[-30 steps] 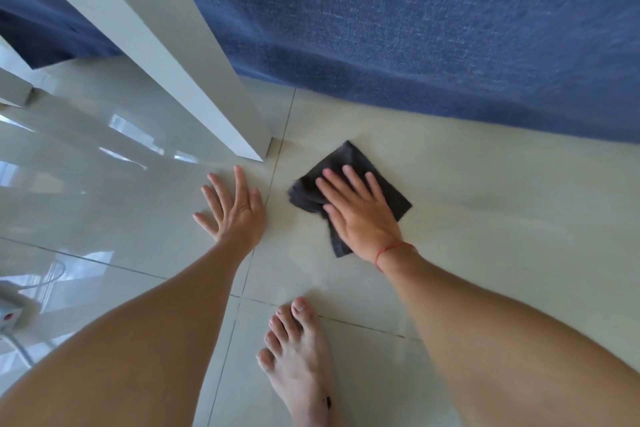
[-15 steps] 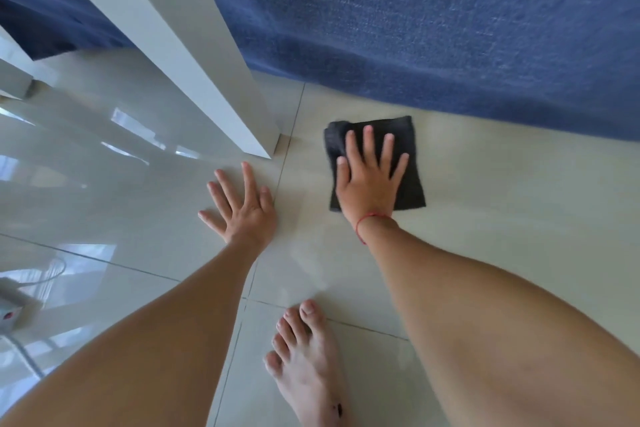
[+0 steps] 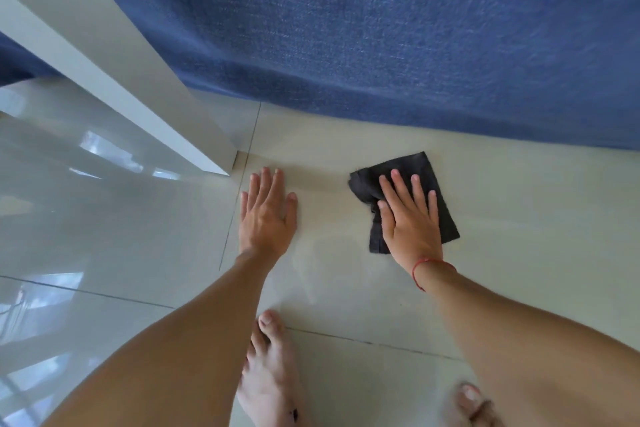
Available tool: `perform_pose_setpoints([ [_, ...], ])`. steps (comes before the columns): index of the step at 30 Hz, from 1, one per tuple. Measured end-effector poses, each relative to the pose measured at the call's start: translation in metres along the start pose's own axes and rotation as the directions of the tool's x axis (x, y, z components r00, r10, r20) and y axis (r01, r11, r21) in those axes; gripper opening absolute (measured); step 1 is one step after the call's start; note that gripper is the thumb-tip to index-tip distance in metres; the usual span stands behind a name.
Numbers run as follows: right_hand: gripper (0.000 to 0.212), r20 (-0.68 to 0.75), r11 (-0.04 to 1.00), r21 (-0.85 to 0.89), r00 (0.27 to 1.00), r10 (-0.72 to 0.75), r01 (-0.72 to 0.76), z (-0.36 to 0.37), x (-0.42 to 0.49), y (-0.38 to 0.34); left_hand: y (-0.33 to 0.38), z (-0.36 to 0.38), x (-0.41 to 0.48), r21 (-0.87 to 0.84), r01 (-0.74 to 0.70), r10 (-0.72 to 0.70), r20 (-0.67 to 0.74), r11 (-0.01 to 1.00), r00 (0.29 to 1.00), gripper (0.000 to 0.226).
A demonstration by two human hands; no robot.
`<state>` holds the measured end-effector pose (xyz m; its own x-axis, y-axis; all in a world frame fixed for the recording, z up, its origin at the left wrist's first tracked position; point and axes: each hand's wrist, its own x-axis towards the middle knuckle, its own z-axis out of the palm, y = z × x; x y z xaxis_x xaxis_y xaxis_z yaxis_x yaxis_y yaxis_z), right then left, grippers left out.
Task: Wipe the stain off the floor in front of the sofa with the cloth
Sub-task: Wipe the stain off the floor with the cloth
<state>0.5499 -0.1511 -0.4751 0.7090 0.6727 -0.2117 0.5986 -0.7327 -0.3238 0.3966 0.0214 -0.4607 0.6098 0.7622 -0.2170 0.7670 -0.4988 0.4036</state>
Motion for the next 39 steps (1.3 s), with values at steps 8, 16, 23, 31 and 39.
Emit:
perform_pose_setpoints([
  [8,0.050,-0.131,0.921,0.142,0.915,0.382,-0.364,-0.005,0.048,-0.021,0.003,0.020,0.001,0.138,0.049,-0.059,0.065,0.989,0.996,0.060],
  [16,0.052,0.019,0.981,0.145,0.991,0.129,-0.131,0.011,0.045,-0.066,0.024,0.009,0.008,0.071,0.107,-0.107,0.005,0.992,0.994,0.058],
  [23,0.047,-0.189,0.870,0.365,0.888,0.418,-0.332,-0.030,0.047,-0.019,0.095,-0.001,0.045,-0.171,0.181,-0.170,0.077,0.968,0.982,0.057],
  [31,0.049,0.107,0.769,0.354,0.840,0.532,-0.532,-0.040,0.063,-0.008,0.143,0.007,0.053,0.011,0.385,-0.367,0.324,0.923,0.872,0.078],
  [39,0.035,0.141,0.787,0.380,0.872,0.470,-0.486,-0.049,0.058,-0.008,0.154,0.009,0.046,-0.161,0.404,-0.355,0.265,0.900,0.897,0.048],
])
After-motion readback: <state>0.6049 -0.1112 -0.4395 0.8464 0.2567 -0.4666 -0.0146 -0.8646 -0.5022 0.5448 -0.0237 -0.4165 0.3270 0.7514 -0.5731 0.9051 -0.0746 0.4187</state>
